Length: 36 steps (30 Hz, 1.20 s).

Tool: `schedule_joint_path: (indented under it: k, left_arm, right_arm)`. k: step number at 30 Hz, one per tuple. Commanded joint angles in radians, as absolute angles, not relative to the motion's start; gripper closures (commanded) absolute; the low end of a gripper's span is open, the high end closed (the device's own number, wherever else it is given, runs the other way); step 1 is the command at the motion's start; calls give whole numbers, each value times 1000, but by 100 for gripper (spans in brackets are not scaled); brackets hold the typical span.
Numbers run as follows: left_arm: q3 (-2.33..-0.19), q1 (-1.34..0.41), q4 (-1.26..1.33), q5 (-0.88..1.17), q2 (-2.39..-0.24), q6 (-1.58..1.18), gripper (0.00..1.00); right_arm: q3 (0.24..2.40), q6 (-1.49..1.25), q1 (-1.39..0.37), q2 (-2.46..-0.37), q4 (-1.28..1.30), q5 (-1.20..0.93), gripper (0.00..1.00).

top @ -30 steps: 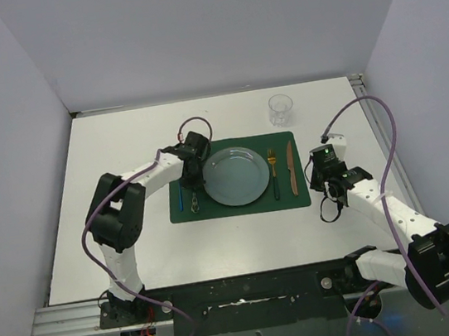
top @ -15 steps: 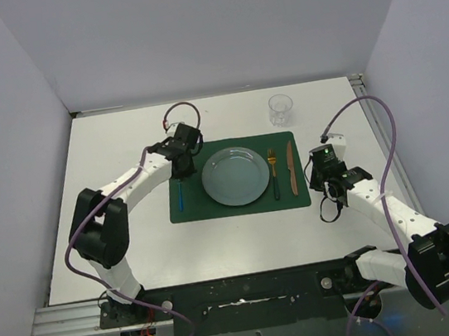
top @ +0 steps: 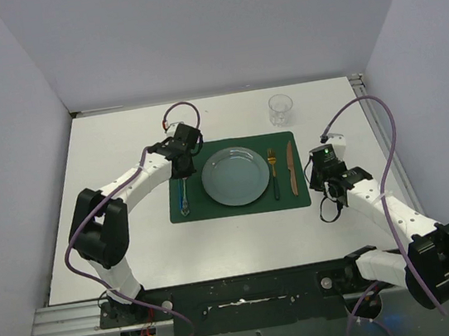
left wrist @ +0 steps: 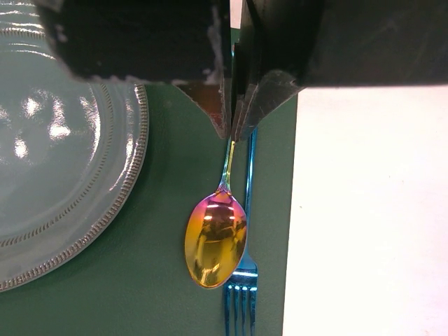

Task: Set the dinner table for one person
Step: Pick up the spoon from the napkin.

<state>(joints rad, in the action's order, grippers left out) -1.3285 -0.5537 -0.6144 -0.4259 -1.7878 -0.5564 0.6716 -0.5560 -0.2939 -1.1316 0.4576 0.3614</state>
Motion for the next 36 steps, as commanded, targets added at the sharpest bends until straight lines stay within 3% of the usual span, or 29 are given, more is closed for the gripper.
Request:
schedule_joint_path:
  k: [1, 10, 14, 16, 32, 36]
  left_arm:
    - [-1353, -552, -590, -440, -1746, -554, 100]
    - [-1378, -552, -634, -375, -1818, -532, 99]
    - [-1371, -551, -624, -385, -1869, -543, 71]
    - [-1373, -552, -609, -379, -1900, -544, 66]
    - [-1404, -561, -590, -414, -1981, -584, 65]
    - [-1408, -561, -591, -419, -1998, -587, 70]
  right_arm:
    - [689, -544, -288, -1129, 429, 369, 75]
    - [690, -543, -288, -1141, 417, 361, 75]
    - [685, -541, -287, -1143, 413, 360, 75]
    - [681, -540, -288, -1142, 413, 364, 75]
    - [665, -535, -279, -1134, 408, 372, 75]
    - [663, -534, -273, -1128, 412, 375, 75]
